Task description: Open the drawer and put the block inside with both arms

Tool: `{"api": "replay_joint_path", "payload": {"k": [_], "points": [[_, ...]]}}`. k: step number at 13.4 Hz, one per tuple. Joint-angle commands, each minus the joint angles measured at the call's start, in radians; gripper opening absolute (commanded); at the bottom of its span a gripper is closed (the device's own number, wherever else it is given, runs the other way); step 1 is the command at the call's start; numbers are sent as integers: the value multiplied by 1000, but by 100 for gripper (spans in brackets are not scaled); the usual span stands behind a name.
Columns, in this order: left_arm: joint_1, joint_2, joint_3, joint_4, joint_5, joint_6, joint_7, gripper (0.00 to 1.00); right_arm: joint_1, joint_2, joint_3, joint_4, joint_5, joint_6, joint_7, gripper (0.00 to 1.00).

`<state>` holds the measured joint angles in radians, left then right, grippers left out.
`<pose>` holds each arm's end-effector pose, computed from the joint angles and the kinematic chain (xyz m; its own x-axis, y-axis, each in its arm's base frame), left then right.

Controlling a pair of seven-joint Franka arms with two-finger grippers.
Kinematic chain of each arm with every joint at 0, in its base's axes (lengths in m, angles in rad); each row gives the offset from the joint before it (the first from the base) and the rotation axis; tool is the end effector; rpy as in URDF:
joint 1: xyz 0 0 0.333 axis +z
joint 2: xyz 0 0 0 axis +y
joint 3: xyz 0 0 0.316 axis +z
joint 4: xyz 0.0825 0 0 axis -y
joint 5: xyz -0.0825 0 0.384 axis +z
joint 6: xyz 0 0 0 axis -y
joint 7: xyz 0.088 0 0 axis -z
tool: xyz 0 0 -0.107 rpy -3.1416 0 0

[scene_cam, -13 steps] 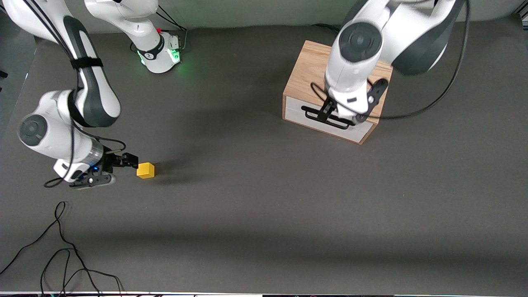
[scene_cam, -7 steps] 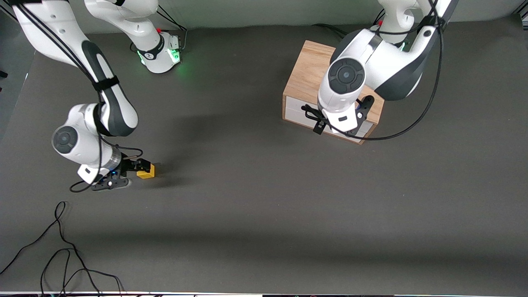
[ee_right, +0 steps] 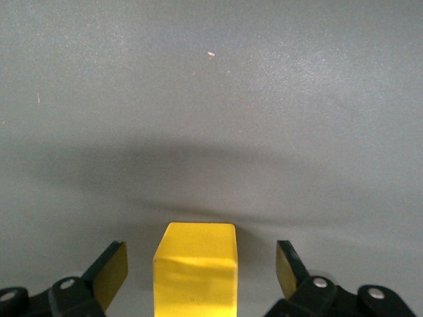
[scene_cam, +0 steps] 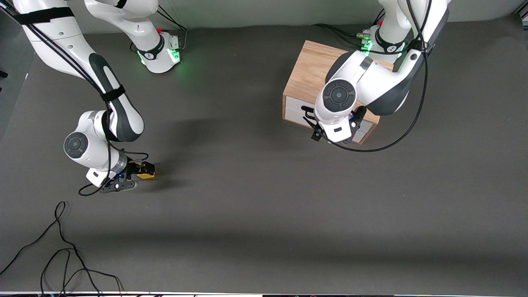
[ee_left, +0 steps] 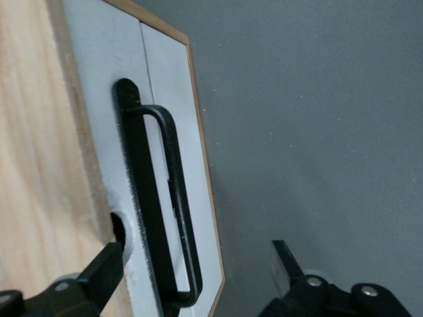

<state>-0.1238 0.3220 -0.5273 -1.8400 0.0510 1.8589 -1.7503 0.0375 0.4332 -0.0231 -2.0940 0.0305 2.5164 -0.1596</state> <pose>0.4856 -0.3433 0.3565 0.4619 0.8842 -0.0690 0.8446 -0.4623 -0.2702 0.5831 0.0082 0.2111 0.9885 0.1507 -0.0093 0.1506 -0.9885 -0.0095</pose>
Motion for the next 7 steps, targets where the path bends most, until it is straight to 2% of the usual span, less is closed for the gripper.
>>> {"api": "replay_joint_path", "payload": {"k": [1,7], "points": [[-10,29,6,-10,35,35,-37,100,-2,19,-1,3,-18,7,-23,100],[-10,98,10,-7,81,82,-44,100,-4,53,-1,6,-7,2,-21,100]]}}
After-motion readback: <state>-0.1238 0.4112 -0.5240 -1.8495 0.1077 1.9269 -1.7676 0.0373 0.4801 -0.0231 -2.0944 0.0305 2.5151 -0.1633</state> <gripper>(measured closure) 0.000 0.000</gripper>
